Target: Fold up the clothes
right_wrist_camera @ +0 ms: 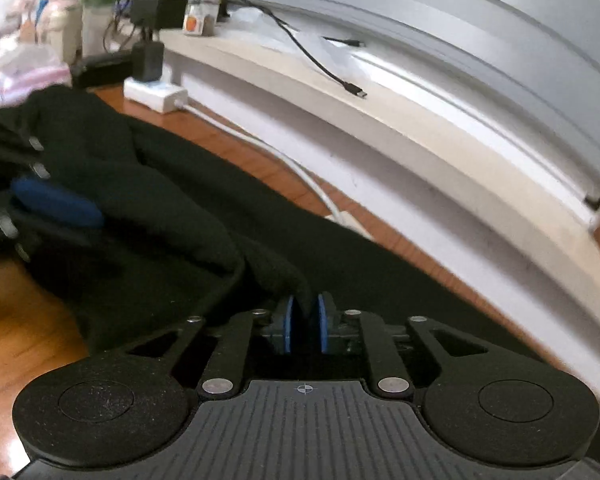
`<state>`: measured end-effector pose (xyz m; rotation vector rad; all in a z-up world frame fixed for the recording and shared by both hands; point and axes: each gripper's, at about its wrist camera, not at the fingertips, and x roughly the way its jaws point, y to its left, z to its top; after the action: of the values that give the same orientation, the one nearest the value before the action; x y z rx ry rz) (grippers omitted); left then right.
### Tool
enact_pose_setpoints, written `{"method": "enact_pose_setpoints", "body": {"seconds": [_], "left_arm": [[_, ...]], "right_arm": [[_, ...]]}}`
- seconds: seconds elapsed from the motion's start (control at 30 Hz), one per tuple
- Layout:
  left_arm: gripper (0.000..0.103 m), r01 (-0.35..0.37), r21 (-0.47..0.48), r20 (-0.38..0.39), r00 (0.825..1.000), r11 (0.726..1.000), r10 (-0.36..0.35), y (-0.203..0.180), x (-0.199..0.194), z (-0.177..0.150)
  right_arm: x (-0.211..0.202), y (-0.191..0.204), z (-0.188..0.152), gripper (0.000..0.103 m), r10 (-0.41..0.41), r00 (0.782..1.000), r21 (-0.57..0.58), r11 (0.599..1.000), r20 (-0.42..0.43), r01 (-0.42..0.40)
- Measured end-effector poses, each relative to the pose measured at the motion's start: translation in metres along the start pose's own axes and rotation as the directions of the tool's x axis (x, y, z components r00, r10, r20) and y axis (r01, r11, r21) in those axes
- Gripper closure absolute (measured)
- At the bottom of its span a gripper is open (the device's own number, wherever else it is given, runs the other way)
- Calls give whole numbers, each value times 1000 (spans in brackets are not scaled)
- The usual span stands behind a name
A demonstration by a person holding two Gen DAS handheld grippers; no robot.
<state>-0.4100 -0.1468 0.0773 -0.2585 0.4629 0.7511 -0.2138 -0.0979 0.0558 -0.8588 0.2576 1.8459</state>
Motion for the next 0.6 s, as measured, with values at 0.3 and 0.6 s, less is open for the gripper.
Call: {"method": "enact_pose_setpoints", "body": {"seconds": [0.3,0.6], "left_arm": [[79,37,22,-47,998,999,-36,-20,44,7],[73,94,6,-11,996,996,-94,-39,42,9]], "right_arm": [[-63,3,-46,59,71,997,79,994,22,-72],[-113,4,-116,52,72,997,142,987,-19,-69]]}}
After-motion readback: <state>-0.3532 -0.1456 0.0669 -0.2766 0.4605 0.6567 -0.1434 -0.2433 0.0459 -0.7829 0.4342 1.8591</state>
